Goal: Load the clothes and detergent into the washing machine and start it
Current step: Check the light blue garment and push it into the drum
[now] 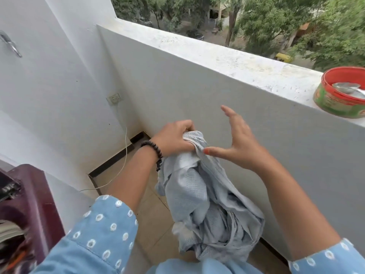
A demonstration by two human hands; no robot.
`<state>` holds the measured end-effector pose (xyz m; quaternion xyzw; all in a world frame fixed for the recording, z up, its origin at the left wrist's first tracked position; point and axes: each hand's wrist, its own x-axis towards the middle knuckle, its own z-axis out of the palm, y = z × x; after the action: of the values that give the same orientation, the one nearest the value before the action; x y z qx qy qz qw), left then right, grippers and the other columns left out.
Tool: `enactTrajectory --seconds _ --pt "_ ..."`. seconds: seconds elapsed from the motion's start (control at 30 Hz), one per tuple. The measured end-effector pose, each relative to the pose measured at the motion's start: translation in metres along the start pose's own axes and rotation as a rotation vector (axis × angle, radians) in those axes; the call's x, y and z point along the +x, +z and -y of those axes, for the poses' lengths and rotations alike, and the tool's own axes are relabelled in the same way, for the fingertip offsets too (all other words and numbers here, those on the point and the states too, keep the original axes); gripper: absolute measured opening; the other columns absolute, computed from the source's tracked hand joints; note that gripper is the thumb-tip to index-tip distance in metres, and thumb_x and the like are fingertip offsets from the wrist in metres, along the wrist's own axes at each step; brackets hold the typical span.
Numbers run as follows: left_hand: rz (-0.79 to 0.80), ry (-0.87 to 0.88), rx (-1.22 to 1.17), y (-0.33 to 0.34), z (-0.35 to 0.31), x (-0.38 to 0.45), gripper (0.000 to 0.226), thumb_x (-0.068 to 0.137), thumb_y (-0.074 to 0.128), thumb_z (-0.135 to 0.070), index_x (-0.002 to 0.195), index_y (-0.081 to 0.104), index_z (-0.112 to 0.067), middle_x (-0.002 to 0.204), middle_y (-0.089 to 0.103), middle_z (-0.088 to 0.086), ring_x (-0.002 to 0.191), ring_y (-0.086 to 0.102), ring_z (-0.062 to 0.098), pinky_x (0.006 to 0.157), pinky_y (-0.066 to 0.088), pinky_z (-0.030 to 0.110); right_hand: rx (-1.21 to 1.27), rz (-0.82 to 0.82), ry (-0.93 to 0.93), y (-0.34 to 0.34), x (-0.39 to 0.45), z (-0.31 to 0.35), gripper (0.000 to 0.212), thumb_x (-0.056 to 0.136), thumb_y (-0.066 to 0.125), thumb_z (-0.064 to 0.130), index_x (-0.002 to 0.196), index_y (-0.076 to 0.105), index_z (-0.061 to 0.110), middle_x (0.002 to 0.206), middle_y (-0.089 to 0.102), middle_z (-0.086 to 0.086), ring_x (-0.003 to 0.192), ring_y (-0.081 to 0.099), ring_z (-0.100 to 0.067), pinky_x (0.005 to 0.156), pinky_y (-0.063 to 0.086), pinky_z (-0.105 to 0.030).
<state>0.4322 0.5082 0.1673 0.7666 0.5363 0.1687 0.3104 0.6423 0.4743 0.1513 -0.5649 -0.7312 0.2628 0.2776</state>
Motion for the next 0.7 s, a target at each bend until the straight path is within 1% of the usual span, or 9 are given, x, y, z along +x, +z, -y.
enactTrajectory --seconds 0.07,0.1,0.17,0.2,0.27,0.43,0.57,0.63,0.7 --pt "0.036 0.032 -0.130 0.003 -0.007 -0.005 0.030 0.066 0.073 -0.024 0.092 0.059 -0.021 0.081 0.069 0.010 0.071 0.061 0.023 0.070 0.050 0.036 -0.052 0.139 -0.050 0.012 0.005 0.009 0.125 0.062 0.079 0.060 0.152 -0.005 0.041 0.157 0.028 0.004 0.146 0.022 -0.017 0.114 0.022 -0.049" --pt "0.041 0.043 -0.206 0.002 -0.009 -0.008 0.034 0.066 0.071 -0.021 0.097 0.057 -0.019 0.080 0.066 0.015 0.067 0.056 0.022 0.067 0.047 0.035 -0.031 0.198 -0.045 0.020 0.007 0.012 0.123 0.061 0.079 0.059 0.152 -0.003 0.043 0.150 0.041 0.002 0.141 0.034 -0.020 0.112 0.029 -0.050" --pt "0.038 0.046 -0.327 -0.005 -0.011 -0.014 0.041 0.069 0.070 -0.017 0.105 0.052 -0.019 0.074 0.056 0.015 0.065 0.048 0.019 0.063 0.040 0.034 0.199 0.238 -0.024 0.032 0.012 0.014 0.087 0.070 0.080 0.040 0.144 0.036 0.029 0.111 0.065 -0.001 0.101 0.061 -0.016 0.091 0.049 -0.046" --pt "0.038 0.045 -0.376 -0.010 -0.011 -0.017 0.043 0.070 0.071 -0.017 0.108 0.051 -0.020 0.075 0.056 0.009 0.067 0.048 0.018 0.064 0.041 0.035 0.311 0.227 -0.023 0.035 0.014 0.014 0.055 0.075 0.078 0.026 0.125 0.057 0.017 0.092 0.067 -0.002 0.080 0.060 -0.014 0.077 0.051 -0.043" --pt "0.052 0.039 -0.470 -0.019 -0.005 -0.025 0.048 0.071 0.072 -0.012 0.112 0.049 -0.024 0.086 0.061 0.002 0.076 0.056 0.016 0.072 0.048 0.031 0.445 0.159 -0.012 0.035 0.015 0.016 0.019 0.077 0.072 0.014 0.092 0.067 0.003 0.073 0.060 -0.004 0.066 0.051 -0.012 0.064 0.043 -0.037" --pt "0.233 -0.052 -0.493 -0.012 0.025 -0.046 0.073 0.079 0.072 0.008 0.136 0.042 -0.025 0.133 0.057 0.004 0.120 0.058 0.013 0.097 0.049 0.025 0.759 0.074 -0.093 0.005 0.012 0.046 0.017 0.073 0.057 0.003 0.084 0.070 0.006 0.075 0.065 -0.005 0.070 0.059 -0.015 0.066 0.047 -0.029" --pt "0.335 -0.195 -0.373 0.029 0.037 -0.048 0.054 0.080 0.074 0.006 0.119 0.055 -0.026 0.116 0.059 -0.021 0.099 0.058 -0.017 0.079 0.044 0.002 0.939 0.033 -0.184 -0.035 0.018 0.076 0.022 0.067 0.054 -0.004 0.079 0.068 0.007 0.076 0.065 -0.012 0.072 0.060 -0.027 0.069 0.050 -0.035" --pt "0.304 -0.249 -0.212 0.050 0.046 -0.043 0.049 0.082 0.078 -0.010 0.123 0.058 -0.027 0.116 0.060 -0.019 0.106 0.058 -0.004 0.083 0.043 0.005 1.039 -0.003 -0.218 -0.052 0.020 0.092 0.023 0.067 0.051 -0.008 0.075 0.066 0.007 0.072 0.064 -0.009 0.069 0.060 -0.027 0.065 0.051 -0.033" --pt "0.245 -0.297 -0.055 0.062 0.054 -0.039 0.045 0.088 0.073 -0.024 0.130 0.058 -0.023 0.125 0.062 -0.008 0.117 0.057 0.013 0.095 0.044 0.020 1.144 -0.044 -0.243 -0.067 0.019 0.106 0.027 0.068 0.044 -0.013 0.073 0.063 0.006 0.068 0.063 -0.008 0.066 0.059 -0.026 0.062 0.051 -0.031"
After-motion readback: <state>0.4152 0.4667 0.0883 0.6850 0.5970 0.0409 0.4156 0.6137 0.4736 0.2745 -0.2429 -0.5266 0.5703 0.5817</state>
